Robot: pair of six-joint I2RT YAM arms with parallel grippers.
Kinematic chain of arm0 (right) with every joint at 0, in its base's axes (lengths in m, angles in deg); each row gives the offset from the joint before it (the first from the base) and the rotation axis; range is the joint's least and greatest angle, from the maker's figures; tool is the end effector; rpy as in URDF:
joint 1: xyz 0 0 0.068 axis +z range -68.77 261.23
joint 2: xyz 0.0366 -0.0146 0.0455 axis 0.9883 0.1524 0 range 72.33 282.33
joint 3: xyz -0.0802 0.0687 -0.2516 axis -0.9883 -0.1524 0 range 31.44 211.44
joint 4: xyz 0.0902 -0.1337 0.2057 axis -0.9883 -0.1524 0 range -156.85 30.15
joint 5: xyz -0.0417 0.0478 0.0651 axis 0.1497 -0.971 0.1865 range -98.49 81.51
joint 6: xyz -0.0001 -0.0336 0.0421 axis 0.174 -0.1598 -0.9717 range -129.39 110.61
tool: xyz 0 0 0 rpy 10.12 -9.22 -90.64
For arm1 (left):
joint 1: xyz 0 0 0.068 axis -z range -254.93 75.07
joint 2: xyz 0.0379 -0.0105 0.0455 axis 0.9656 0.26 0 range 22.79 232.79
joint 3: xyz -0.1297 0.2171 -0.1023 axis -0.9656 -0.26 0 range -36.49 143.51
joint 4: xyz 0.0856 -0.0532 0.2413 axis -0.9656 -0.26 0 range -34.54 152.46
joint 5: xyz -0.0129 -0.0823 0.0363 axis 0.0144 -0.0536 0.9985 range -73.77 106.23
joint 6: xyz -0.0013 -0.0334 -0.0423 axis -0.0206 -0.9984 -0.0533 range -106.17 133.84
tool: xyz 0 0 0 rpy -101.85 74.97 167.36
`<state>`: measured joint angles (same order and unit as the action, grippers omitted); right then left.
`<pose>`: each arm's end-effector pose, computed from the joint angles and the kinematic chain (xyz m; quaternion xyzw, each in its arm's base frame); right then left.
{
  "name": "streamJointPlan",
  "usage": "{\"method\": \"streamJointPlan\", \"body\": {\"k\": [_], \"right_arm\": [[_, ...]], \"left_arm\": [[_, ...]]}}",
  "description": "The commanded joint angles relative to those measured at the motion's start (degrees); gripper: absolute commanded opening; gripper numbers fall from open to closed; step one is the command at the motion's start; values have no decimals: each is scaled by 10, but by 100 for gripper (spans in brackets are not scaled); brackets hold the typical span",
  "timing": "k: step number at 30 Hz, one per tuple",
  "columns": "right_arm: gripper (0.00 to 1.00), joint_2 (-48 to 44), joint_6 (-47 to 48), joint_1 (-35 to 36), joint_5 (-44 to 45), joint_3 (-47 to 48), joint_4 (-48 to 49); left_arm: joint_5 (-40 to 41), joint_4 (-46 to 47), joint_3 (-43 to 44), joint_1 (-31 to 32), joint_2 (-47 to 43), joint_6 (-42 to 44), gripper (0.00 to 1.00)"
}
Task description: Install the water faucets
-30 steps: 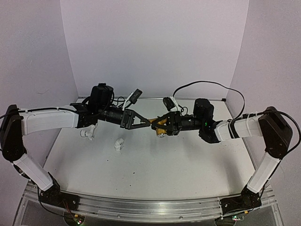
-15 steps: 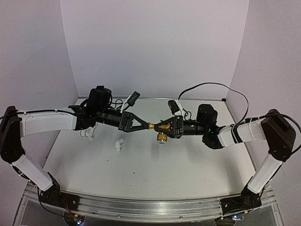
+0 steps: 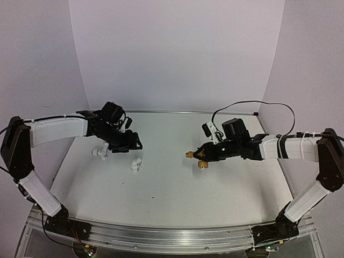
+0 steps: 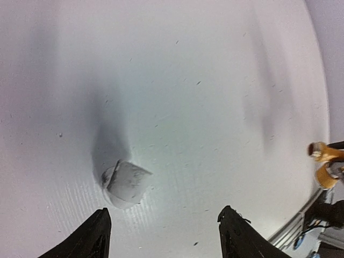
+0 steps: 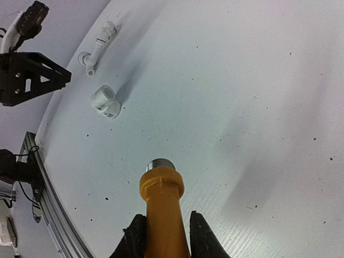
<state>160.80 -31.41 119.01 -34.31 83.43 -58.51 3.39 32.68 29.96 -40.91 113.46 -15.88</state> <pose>0.2531 0.2158 0.2192 -0.2206 0.8428 0.3958 0.2904 0.2733 -0.1939 0.2437 0.0700 0.9431 -0.2524 0.2047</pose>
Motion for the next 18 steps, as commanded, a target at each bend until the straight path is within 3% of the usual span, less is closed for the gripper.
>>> {"method": "streamJointPlan", "body": {"k": [1, 9, 14, 18], "right_arm": [[0, -14, 46, 1, 6, 24, -32], [0, -44, 48, 1, -25, 3, -19], [0, -69, 56, 1, -16, -6, -19], [0, -66, 57, 1, -18, -4, -19]], "left_arm": [[74, -66, 38, 32, 47, 67, 73], [73, -84, 93, 38, 156, 161, 73], [95, -109, 128, 38, 207, 175, 64], [98, -111, 132, 38, 218, 180, 51]]}}
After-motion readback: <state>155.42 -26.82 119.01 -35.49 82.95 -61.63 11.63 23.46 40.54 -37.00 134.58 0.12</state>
